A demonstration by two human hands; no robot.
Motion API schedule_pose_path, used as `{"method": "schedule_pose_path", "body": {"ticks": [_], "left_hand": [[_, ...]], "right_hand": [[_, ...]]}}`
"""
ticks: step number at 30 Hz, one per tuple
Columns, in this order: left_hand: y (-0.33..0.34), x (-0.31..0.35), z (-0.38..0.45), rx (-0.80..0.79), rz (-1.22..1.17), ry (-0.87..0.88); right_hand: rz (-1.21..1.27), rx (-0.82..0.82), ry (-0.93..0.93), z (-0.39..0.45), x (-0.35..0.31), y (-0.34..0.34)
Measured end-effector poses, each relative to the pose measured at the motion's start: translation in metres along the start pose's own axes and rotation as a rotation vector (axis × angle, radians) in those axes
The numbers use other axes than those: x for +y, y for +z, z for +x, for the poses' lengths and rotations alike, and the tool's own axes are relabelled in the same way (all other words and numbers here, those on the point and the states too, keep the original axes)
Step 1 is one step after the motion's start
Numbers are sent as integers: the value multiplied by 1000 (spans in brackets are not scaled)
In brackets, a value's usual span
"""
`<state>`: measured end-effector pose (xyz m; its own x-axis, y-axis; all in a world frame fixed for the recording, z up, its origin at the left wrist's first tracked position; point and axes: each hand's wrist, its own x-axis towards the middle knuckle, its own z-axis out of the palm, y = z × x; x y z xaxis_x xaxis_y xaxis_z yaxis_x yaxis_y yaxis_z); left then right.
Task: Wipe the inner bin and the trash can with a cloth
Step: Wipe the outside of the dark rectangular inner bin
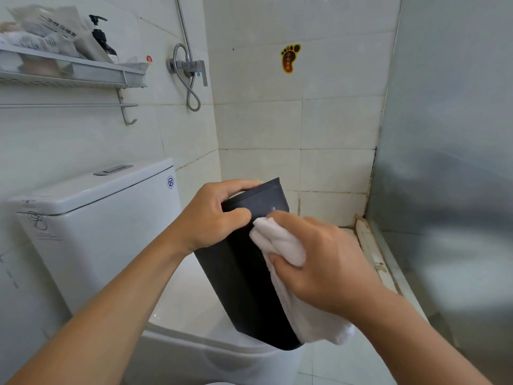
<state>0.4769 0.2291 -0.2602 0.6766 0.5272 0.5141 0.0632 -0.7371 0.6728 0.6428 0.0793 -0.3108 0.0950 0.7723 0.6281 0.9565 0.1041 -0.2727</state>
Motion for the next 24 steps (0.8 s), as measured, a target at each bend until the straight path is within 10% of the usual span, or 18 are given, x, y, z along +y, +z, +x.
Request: {"method": "schedule_pose_path", "body": {"ticks": [10,15,24], "left_hand": [[-2,1,-5,-11,-30,19],[-3,-5,-1,17,-27,17],[3,2,-6,-65,-56,14]], "right_hand": [[-157,115,72,34,9,-7],[-74,-88,-65,-6,-2,-3],[-183,138,73,35,17,-14]]}}
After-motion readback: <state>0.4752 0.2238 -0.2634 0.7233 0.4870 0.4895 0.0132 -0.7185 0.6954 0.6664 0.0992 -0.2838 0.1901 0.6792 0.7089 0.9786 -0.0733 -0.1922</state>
